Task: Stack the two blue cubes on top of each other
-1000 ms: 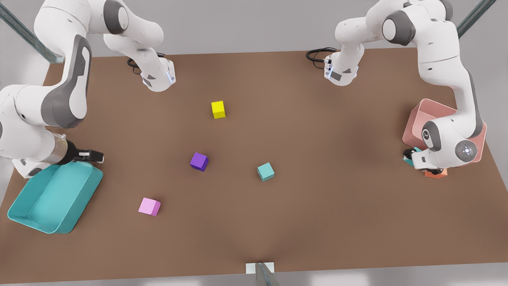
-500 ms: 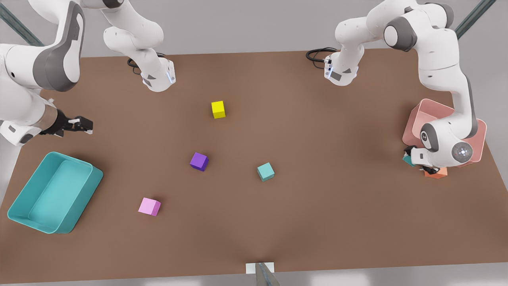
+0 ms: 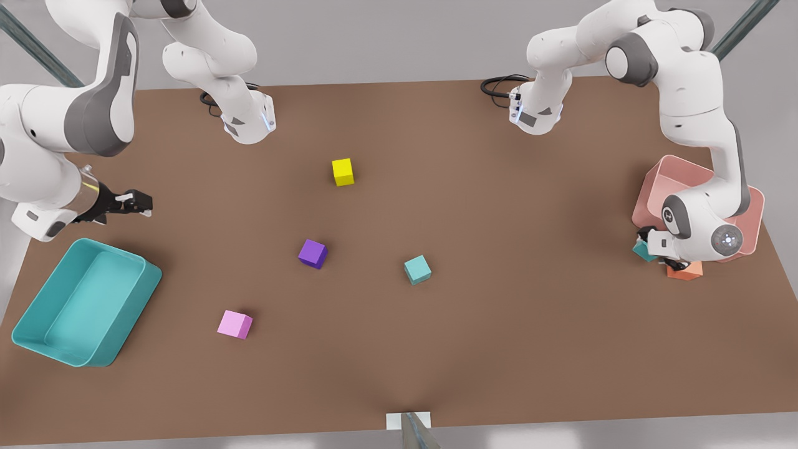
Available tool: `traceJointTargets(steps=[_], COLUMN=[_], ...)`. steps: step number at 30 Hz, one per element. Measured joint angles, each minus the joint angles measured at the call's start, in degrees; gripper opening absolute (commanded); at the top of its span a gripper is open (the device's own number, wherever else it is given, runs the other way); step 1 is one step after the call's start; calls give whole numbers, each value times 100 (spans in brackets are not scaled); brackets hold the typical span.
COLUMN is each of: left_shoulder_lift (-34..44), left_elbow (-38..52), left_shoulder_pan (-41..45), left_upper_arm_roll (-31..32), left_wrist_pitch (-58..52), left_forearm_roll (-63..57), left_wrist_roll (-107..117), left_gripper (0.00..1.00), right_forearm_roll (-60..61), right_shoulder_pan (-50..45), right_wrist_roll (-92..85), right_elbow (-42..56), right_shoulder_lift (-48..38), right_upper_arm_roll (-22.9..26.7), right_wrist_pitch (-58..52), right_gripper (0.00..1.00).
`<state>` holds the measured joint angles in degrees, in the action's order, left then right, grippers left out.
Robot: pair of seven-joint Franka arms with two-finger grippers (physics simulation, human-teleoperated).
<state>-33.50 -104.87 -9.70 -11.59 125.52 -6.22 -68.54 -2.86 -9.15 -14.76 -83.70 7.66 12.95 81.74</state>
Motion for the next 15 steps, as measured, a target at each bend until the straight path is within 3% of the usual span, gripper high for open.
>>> traceJointTargets(steps=[15], left_shoulder_lift=[-180], left_elbow=[-14], left_shoulder_pan=[-107], left_upper_arm_roll=[-26], left_wrist_pitch=[6], left_forearm_roll=[-1], left_wrist_roll=[196], left_gripper=[100], right_forearm_roll=[3], right_shoulder_pan=[2], right_wrist_roll=[-234], right_elbow=[0], right_shoulder_lift=[63], right_upper_arm_roll=[3], right_wrist_pitch=[29], right_gripper=[100])
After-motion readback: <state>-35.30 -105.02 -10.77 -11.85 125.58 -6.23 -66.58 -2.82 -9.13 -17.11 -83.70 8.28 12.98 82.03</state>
